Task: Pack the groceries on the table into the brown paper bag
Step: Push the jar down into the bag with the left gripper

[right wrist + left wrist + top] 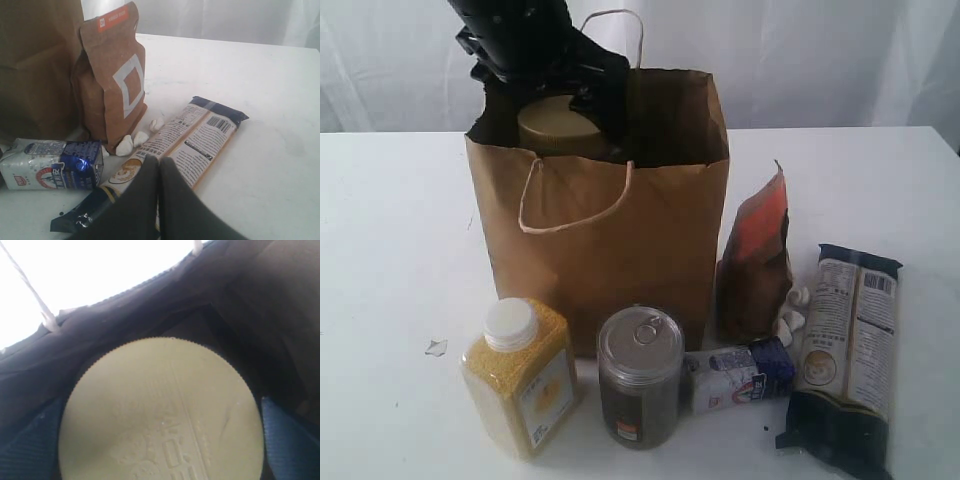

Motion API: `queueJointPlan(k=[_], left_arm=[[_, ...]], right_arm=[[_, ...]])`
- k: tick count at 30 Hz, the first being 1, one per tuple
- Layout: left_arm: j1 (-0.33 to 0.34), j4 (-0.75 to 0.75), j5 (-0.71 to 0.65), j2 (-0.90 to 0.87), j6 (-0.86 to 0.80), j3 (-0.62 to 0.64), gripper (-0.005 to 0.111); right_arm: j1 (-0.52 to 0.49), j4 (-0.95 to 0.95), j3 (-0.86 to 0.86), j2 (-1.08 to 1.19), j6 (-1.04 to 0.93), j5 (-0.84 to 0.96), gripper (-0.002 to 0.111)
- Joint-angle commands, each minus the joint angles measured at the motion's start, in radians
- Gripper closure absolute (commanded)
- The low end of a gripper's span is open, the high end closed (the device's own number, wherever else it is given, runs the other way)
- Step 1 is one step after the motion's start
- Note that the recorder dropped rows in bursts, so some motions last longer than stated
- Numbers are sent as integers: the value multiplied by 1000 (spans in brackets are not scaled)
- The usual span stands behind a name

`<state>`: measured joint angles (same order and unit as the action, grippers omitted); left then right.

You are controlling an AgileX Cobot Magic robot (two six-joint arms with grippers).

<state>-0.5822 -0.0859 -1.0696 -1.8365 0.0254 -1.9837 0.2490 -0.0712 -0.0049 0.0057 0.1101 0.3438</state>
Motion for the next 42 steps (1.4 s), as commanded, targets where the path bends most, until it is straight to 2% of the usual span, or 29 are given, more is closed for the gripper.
queueJointPlan(k=[1,12,17,24,28,29,30,33,35,42], left_arm=[[-2,-5,2,-2,-7,-1,107],[-2,-13,-41,-49,-25,-1,107],[-2,-18,-126,-49,-53,-1,107],[-2,-32,-131,-47,-57,-1,105],[-2,-43,-145,-47,-83,-1,78],[-2,-43,-145,-47,-83,-1,70],[-2,-43,-147,-47,-83,-1,54],[-2,-48,-149,-47,-69,-1,31],[-2,-50,-152,-47,-51,-1,23],[-2,-57,-152,-47,-48,-1,23]], right_arm=[[0,-7,5,-6,0,0,108],[0,-9,5,-6,0,-1,108],[0,-9,5,-6,0,-1,108],[0,-9,5,-6,0,-1,108],[0,-9,5,-6,0,-1,108],[0,-9,5,-6,0,-1,108],[0,-9,5,-6,0,-1,108],[0,-9,5,-6,0,-1,108],[0,-9,5,-6,0,-1,108],[0,-9,5,-6,0,-1,108]])
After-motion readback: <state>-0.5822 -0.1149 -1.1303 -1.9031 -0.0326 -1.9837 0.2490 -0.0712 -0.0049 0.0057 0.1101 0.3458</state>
